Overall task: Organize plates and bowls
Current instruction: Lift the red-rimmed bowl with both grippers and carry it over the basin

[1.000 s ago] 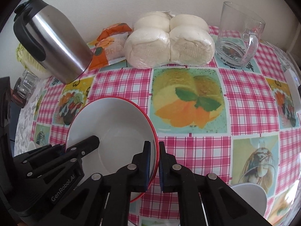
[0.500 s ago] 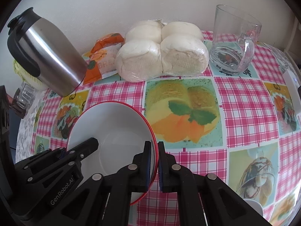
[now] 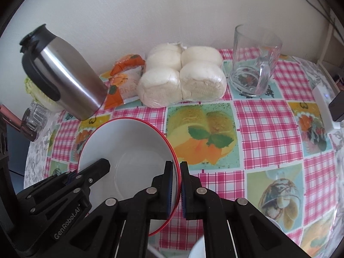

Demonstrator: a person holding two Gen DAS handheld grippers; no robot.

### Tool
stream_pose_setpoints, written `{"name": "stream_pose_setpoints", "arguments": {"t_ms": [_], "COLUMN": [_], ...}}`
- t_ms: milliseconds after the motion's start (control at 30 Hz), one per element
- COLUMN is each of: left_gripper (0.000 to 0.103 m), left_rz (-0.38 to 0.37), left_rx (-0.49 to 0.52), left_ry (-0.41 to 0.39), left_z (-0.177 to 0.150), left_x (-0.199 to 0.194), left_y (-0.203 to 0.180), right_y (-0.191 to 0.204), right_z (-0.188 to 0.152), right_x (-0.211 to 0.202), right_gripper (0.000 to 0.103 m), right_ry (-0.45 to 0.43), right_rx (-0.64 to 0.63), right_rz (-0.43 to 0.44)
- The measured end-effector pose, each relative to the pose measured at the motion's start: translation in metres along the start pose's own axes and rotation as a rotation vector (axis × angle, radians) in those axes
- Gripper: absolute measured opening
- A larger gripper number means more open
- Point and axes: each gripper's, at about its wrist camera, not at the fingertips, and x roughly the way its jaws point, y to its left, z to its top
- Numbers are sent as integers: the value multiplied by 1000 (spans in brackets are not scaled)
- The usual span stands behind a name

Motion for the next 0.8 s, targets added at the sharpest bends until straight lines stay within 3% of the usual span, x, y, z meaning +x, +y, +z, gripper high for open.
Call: {"name": "stream_pose_setpoints", "arguments": {"t_ms": [467, 800], "left_gripper": [7, 8], "left_rz": [12, 20], "left_rx": [-67, -119], "left_ry": [-100, -138], "left_z": [-53, -103], "left_x": [-86, -116], "left_y": [-2, 15], "right_y": [27, 45], "right_z": [-42, -91], "right_x": [-94, -117], "right_gripper": [8, 8], "right_ry": [-58, -62], "right_rx": [-44, -71], "right_rz": [-7, -2]}}
